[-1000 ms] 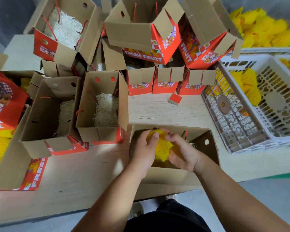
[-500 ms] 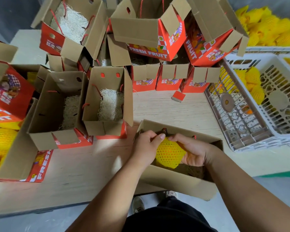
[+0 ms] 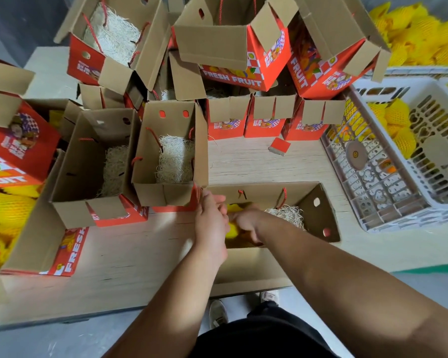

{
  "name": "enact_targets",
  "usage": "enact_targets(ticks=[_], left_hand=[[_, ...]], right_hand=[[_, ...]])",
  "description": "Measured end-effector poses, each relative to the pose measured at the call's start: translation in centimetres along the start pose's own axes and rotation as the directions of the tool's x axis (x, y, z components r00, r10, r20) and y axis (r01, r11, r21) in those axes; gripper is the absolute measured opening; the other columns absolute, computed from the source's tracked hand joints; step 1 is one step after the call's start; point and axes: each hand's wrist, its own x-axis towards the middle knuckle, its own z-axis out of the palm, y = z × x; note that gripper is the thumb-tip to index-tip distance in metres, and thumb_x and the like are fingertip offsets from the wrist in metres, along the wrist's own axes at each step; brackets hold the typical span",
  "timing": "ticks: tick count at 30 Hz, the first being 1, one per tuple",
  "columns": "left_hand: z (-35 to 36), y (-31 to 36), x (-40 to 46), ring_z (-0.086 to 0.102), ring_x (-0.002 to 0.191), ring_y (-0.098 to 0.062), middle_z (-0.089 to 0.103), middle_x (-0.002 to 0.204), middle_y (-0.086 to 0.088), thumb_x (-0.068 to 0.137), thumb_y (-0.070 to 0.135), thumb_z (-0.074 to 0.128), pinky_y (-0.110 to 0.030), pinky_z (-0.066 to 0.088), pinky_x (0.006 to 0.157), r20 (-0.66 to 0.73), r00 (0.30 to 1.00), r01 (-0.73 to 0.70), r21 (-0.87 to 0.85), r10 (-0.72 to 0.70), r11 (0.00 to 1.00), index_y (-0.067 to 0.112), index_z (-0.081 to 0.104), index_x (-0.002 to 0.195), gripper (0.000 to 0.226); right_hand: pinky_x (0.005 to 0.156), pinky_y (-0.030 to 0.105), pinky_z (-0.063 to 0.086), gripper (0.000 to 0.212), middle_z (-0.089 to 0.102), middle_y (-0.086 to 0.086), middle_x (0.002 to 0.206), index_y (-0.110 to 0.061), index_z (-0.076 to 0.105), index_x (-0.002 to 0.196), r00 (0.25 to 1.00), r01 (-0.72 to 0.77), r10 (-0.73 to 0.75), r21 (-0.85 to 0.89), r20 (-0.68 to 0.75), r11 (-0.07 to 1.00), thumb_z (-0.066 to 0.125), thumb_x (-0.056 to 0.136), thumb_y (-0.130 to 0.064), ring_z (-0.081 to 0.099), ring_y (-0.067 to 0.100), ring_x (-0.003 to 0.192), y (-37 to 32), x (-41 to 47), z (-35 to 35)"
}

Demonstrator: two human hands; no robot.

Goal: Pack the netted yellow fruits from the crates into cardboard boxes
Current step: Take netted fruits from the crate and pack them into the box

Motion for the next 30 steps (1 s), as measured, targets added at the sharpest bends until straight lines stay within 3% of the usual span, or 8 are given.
enact_targets(ticks=[2, 4, 6, 8, 13, 20, 24, 30], left_hand=[[0.0, 0.2, 0.3, 0.033, 0.047, -0.007, 0.046, 0.063, 0.007, 0.11, 0.049, 0.037, -0.022, 0.024, 0.046, 0.001, 1.0, 0.011, 0.006, -0.011, 1.0, 0.018, 0.06, 0.093, 0.042], [0.0, 0.0, 0.4, 0.034, 0.049, -0.007, 0.048, 0.065, 0.007, 0.11, 0.047, 0.038, -0.022, 0.026, 0.047, -0.018, 1.0, -0.009, 0.042, 0.01, 0.999, 0.017, 0.063, 0.091, 0.043], [-0.1, -0.3, 0.5, 0.037, 0.051, -0.007, 0.05, 0.065, 0.007, 0.11, 0.045, 0.038, -0.022, 0.028, 0.049, -0.017, 1.0, -0.019, 0.077, 0.02, 0.997, 0.017, 0.064, 0.092, 0.042], [-0.2, -0.3, 0.6, 0.039, 0.052, -0.006, 0.052, 0.066, 0.008, 0.11, 0.04, 0.04, -0.022, 0.03, 0.049, 0.022, 1.0, -0.015, 0.096, 0.013, 0.995, 0.018, 0.065, 0.094, 0.037], [0.6, -0.4, 0.7, 0.047, 0.061, -0.009, 0.059, 0.072, 0.006, 0.104, 0.018, 0.048, -0.017, 0.036, 0.049, 0.064, 0.997, -0.05, 0.234, 0.036, 0.971, 0.019, 0.067, 0.096, 0.02], [8.1, -1.5, -1.0, 0.065, 0.071, 0.008, 0.074, 0.094, 0.005, 0.106, 0.015, 0.05, -0.007, 0.045, 0.06, 0.333, 0.934, -0.231, 0.285, 0.13, 0.93, 0.012, 0.069, 0.105, 0.019], [14.8, -2.9, -2.3, 0.069, 0.092, -0.005, 0.075, 0.099, 0.004, 0.103, 0.013, 0.054, -0.013, 0.049, 0.072, 0.471, 0.861, -0.363, 0.308, 0.19, 0.879, 0.016, 0.07, 0.101, 0.016], [28.7, -6.2, -3.2, 0.07, 0.09, -0.002, 0.075, 0.091, 0.011, 0.088, 0.03, 0.057, -0.021, 0.054, 0.081, 0.639, 0.726, -0.529, 0.283, 0.254, 0.8, 0.028, 0.066, 0.084, 0.011]], right_hand=[[0.035, 0.02, 0.035, 0.042, 0.064, 0.017, 0.114, -0.008, 0.046, 0.136, 1.0, 0.024, -0.026, -0.177, -0.009, 0.984, 0.059, 0.097, -0.018, 0.053, 0.022, 0.087, -0.4, 0.5, 1.3], [0.051, 0.025, 0.045, 0.022, 0.055, 0.01, 0.1, -0.017, 0.047, 0.12, 0.996, 0.085, -0.093, -0.347, -0.006, 0.934, 0.054, 0.1, -0.017, 0.052, 0.023, 0.093, -0.6, 0.7, 2.5], [0.067, 0.031, 0.043, 0.009, 0.055, 0.008, 0.092, -0.019, 0.054, 0.099, 0.989, 0.145, -0.142, -0.24, 0.029, 0.96, 0.051, 0.1, -0.011, 0.054, 0.023, 0.082, -0.3, 1.2, 3.0], [0.061, 0.031, 0.043, 0.024, 0.053, 0.006, 0.077, -0.02, 0.053, 0.082, 0.98, 0.191, -0.192, 0.014, 0.044, 0.981, 0.049, 0.098, -0.002, 0.047, 0.021, 0.064, -0.1, 1.0, 2.5], [0.071, 0.026, 0.046, 0.01, 0.07, 0.004, 0.092, -0.009, 0.067, 0.104, 0.923, 0.379, -0.372, 0.062, -0.096, 0.923, 0.061, 0.096, -0.01, 0.061, 0.019, 0.082, 1.5, -1.0, -1.2], [0.079, 0.027, 0.053, 0.018, 0.072, -0.004, 0.09, -0.019, 0.066, 0.104, 0.752, 0.614, -0.562, 0.055, -0.345, 0.787, 0.06, 0.094, -0.005, 0.067, 0.011, 0.085, 4.7, -4.4, -9.3], [0.072, 0.034, 0.055, 0.025, 0.071, -0.007, 0.089, -0.023, 0.066, 0.098, 0.648, 0.698, -0.548, 0.127, -0.528, 0.704, 0.056, 0.091, -0.001, 0.068, 0.011, 0.078, 6.1, -4.6, -15.6], [0.08, 0.041, 0.059, 0.02, 0.072, -0.008, 0.095, -0.03, 0.065, 0.1, 0.528, 0.749, -0.469, 0.128, -0.708, 0.65, 0.057, 0.094, -0.014, 0.07, 0.015, 0.088, 10.6, -2.1, -27.9]])
